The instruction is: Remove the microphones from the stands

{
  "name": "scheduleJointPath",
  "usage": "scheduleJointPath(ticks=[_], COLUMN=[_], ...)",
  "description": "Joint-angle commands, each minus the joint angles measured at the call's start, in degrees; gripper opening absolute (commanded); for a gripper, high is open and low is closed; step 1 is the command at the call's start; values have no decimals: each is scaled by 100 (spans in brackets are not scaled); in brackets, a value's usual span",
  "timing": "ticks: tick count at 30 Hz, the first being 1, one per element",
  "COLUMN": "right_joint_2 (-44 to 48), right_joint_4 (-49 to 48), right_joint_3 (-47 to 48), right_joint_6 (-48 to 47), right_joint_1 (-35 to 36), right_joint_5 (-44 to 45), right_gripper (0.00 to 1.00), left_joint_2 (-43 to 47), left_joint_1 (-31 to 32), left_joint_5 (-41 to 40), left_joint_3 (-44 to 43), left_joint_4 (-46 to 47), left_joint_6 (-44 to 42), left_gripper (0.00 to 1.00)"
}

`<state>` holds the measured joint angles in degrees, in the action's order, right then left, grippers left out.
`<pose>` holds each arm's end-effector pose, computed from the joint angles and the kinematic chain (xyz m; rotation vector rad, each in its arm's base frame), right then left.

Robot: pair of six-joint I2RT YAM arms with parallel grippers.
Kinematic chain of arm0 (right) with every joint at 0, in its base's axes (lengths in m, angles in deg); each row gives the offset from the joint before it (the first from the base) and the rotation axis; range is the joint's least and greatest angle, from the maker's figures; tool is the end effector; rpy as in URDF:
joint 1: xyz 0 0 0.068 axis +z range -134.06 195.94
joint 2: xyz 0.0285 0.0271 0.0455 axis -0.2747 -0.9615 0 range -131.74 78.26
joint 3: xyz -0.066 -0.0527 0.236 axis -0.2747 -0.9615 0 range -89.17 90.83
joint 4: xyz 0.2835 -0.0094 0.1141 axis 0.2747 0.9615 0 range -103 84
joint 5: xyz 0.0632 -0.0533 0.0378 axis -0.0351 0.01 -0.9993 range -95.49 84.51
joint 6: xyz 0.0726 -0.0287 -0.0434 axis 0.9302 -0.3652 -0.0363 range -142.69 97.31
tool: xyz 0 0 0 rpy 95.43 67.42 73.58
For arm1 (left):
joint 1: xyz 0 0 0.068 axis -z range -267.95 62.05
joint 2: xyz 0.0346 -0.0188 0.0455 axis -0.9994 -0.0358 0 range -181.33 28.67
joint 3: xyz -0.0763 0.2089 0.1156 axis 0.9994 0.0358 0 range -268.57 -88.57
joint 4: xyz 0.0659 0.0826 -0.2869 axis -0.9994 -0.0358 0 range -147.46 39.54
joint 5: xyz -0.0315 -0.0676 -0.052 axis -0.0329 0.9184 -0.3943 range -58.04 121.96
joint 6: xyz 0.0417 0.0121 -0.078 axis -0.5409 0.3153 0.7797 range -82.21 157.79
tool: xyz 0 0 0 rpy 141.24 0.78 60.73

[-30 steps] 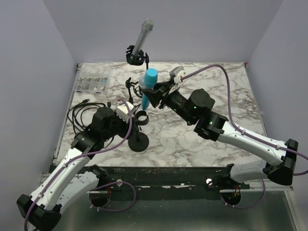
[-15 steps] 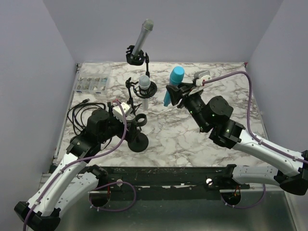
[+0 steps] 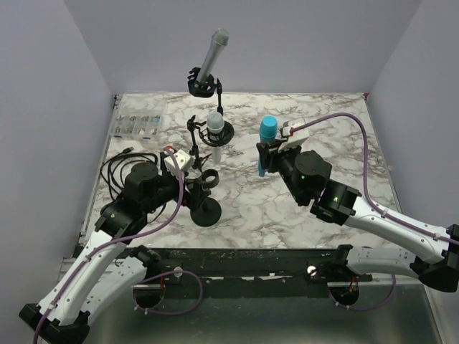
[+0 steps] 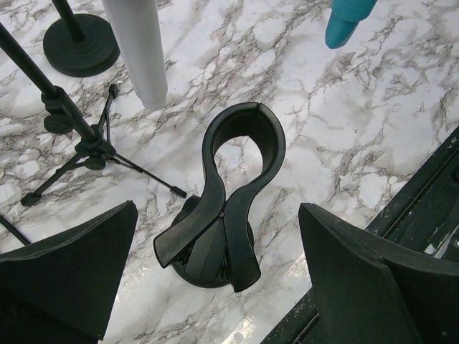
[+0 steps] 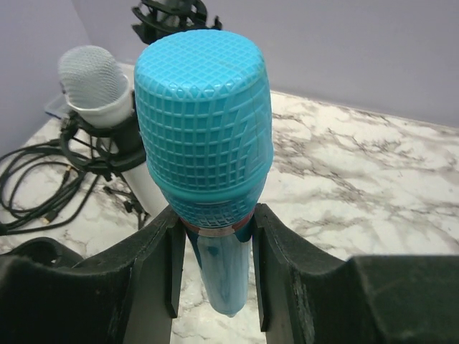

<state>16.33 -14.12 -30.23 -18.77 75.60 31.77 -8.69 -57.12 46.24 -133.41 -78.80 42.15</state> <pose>0.2125 0.2677 0.3664 -0.2735 1.5838 0.3412 0.2056 -0.1455 0.3035 0.6167 1.8798 -0.6460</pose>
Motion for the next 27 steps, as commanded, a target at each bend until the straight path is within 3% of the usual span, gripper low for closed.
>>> scheduleJointPath(ticks=[1, 6, 16, 27], right_joint_2=[-51, -494, -1808, -3490], right_joint_4=[415, 964, 2029, 2250], right_joint_3=[-142, -21, 725, 1950], right_joint_6=[274, 674, 1836, 2713], right_joint_1=[19, -427, -2194, -4163], right_joint_5=[874, 1167, -129, -1314], right_gripper=[1, 1, 1, 1], left_joint_2=[6, 82, 586, 1439], left_joint_1=[-2, -5, -7, -28], left_joint_5=[123, -99, -961, -1898], left_joint_3=[-292, -655, -732, -20], left_joint_4=[111, -37, 522, 780], left_joint_6=[158, 92, -30, -10], left_gripper=[98, 98, 99, 99])
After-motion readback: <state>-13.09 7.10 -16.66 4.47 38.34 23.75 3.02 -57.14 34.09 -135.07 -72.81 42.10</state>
